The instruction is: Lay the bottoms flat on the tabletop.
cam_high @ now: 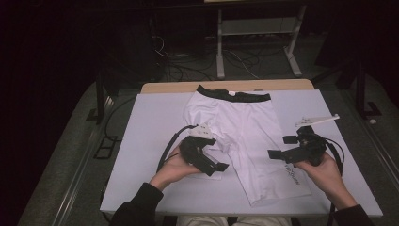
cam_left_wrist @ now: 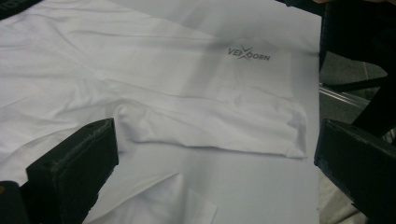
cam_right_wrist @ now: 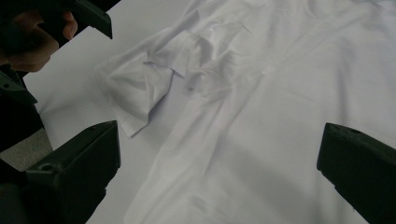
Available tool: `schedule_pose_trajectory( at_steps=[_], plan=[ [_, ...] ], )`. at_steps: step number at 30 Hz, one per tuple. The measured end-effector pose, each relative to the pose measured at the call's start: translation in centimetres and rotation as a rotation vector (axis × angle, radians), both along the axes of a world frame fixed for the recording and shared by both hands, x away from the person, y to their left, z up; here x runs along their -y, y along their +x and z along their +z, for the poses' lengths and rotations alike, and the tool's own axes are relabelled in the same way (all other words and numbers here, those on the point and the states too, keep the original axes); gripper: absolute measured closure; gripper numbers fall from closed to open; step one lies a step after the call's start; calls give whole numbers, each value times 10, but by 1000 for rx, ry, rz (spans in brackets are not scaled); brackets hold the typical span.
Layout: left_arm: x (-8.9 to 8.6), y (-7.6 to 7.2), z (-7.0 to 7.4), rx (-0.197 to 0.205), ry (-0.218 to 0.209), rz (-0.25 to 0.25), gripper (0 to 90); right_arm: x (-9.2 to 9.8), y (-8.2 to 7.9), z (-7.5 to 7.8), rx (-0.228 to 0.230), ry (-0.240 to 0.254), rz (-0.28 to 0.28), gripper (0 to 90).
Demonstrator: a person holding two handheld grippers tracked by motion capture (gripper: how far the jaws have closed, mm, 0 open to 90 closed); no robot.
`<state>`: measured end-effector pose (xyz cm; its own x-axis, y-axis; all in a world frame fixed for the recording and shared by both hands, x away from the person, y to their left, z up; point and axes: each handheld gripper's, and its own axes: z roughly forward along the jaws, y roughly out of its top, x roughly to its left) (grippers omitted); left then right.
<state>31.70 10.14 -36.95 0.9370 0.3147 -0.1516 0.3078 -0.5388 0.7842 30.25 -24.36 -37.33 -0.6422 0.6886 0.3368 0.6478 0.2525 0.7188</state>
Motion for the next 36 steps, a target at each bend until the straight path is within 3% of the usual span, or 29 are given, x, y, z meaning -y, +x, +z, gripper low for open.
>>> schedule_pose_trajectory(
  at_steps=[9, 16, 36],
  plan=[
    [-40, 3, 2, 12, -4, 99, 0, -32, 8, -3, -5, -5, 59, 0],
    [-60, 2, -2, 5, -8, 139, 0, -50, 9, -11, -20, -16, 97, 0],
    [-93, -1, -19, -25, 8, 217, 0, -98, 6, -33, -59, -55, 217, 1]
  ],
)
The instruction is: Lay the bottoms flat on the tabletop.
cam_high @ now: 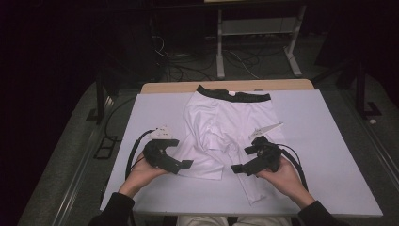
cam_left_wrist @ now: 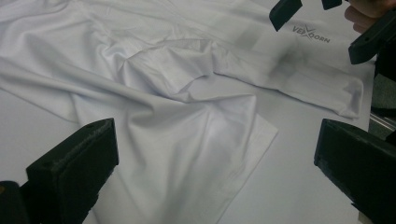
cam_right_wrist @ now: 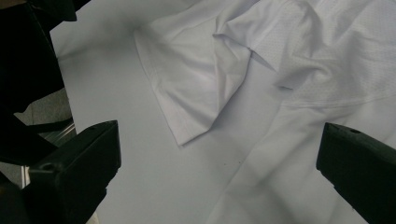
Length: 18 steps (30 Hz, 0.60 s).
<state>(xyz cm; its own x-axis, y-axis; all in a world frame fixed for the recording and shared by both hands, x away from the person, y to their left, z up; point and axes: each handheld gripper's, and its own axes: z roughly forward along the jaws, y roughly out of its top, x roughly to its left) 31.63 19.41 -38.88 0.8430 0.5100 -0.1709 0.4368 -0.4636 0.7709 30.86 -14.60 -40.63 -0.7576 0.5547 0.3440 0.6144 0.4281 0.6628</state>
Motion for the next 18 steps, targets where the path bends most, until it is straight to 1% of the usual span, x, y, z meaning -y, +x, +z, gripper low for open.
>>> schedule_pose_trajectory(
  at_steps=[6, 10, 11, 15, 18],
  plan=[
    [-10, -1, -2, -1, 6, 27, 0, -8, -2, -3, -8, -9, 19, 1],
    [-21, -1, -5, -5, 10, 56, 0, -12, -3, -5, -10, -9, 25, 2],
    [-25, -1, -7, -9, 5, 69, 0, -13, -3, -5, -7, -8, 29, 2],
    [-38, -2, -11, -26, 4, 102, 2, -18, -5, -7, -12, -2, 49, 39],
    [-45, -3, -15, -34, -5, 113, 52, -23, -5, -10, -12, -6, 63, 40]
  ],
)
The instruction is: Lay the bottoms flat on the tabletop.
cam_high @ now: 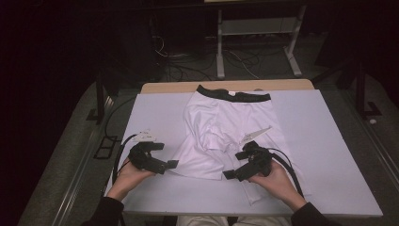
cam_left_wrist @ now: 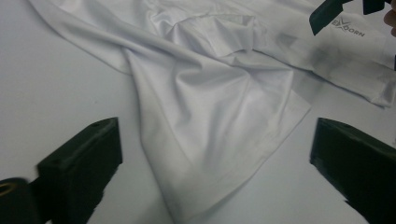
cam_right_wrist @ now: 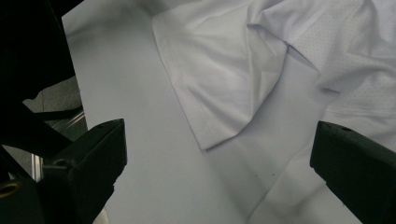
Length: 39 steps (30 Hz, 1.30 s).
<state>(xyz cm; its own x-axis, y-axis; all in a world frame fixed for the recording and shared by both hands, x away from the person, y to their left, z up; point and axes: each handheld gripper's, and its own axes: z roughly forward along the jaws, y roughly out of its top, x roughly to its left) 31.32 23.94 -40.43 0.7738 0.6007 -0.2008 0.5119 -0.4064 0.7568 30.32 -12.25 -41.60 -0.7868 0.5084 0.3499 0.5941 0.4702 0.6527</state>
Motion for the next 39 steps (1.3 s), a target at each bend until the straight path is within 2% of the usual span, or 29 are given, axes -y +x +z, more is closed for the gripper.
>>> schedule_pose_trajectory(
  at_steps=[7, 11, 13, 15, 19, 26, 29, 34, 39],
  plan=[
    [-12, 4, -12, -50, 11, 43, 76, -12, -2, -6, -12, -20, 23, 55],
    [-19, 7, -18, -84, -6, 75, 140, -18, -4, -10, -7, -39, 42, 78],
    [-22, 8, -22, -96, 0, 83, 154, -21, -5, -12, -9, -42, 48, 91],
    [-23, 8, -25, -103, 11, 107, 200, -23, -5, -14, -12, -43, 55, 106],
    [-26, 9, -30, -120, 12, 122, 332, -25, -6, -17, -22, -45, 64, 138],
    [-21, 10, -39, -147, 32, 73, 552, -28, -6, -20, -22, -64, 60, 169],
    [-18, 10, -41, -153, 51, 55, 615, -27, -5, -20, -20, -70, 52, 208],
    [-13, 10, -43, -168, 68, 32, 698, -25, -4, -19, -14, -63, 36, 313],
    [-7, 12, -42, -175, 96, 32, 830, -26, -3, -20, -17, -79, 21, 416]
  ],
)
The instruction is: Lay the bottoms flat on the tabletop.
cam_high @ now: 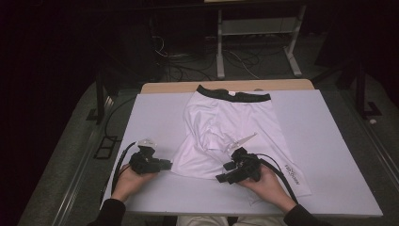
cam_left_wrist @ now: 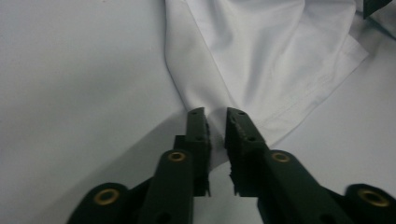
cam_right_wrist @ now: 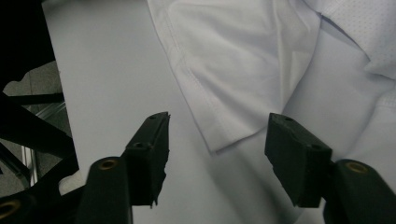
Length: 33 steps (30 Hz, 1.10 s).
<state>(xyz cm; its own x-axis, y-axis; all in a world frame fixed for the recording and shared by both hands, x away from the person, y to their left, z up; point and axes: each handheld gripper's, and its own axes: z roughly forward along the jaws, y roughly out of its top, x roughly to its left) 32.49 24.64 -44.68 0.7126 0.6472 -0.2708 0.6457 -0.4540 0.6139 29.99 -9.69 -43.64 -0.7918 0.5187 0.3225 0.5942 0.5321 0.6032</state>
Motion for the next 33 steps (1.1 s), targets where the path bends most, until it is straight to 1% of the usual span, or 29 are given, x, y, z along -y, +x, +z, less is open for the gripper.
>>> schedule_pose_trajectory(
  at_steps=[3, 4, 9, 10, 13, 15, 17, 19, 21, 23, 26, 28, 30, 33],
  plan=[
    [3, 1, 0, -5, 4, -8, 868, -1, 1, -2, -1, -14, -6, 441],
    [4, 1, 0, -2, 9, -10, 870, -1, 1, -3, -3, -16, -6, 450],
    [5, 0, 0, 0, 4, -4, 873, -7, -1, -9, -9, -49, -12, 459],
    [5, 0, 0, -1, 4, -3, 873, -8, -2, -10, 10, -45, -13, 464],
    [5, 0, 0, 1, -1, -2, 873, -12, -5, -10, 33, -60, -20, 475],
    [5, 0, 0, 1, -3, -2, 873, -16, -8, -10, 68, -87, -26, 504],
    [5, 0, 0, 3, -2, -2, 873, -20, -12, -9, 116, -127, -30, 544],
    [6, 0, 0, 0, -3, -2, 872, -22, -14, -10, 133, -141, -41, 568],
    [7, 0, 0, -5, -5, -2, 872, -23, -15, -10, 153, -153, -53, 613],
    [8, 1, 0, -4, 0, -8, 873, -25, -16, -11, 172, -158, -61, 641],
    [10, 1, 1, -6, 1, -8, 873, -27, -19, -12, 204, -168, -74, 653],
    [11, 1, 1, -5, 0, -13, 873, -28, -21, -12, 224, -181, -72, 665],
    [12, 1, 1, -6, 0, -14, 872, -29, -22, -12, 241, -178, -67, 705],
    [12, 0, 1, -7, 1, -18, 873, -30, -23, -14, 250, -162, -68, 800]
  ],
)
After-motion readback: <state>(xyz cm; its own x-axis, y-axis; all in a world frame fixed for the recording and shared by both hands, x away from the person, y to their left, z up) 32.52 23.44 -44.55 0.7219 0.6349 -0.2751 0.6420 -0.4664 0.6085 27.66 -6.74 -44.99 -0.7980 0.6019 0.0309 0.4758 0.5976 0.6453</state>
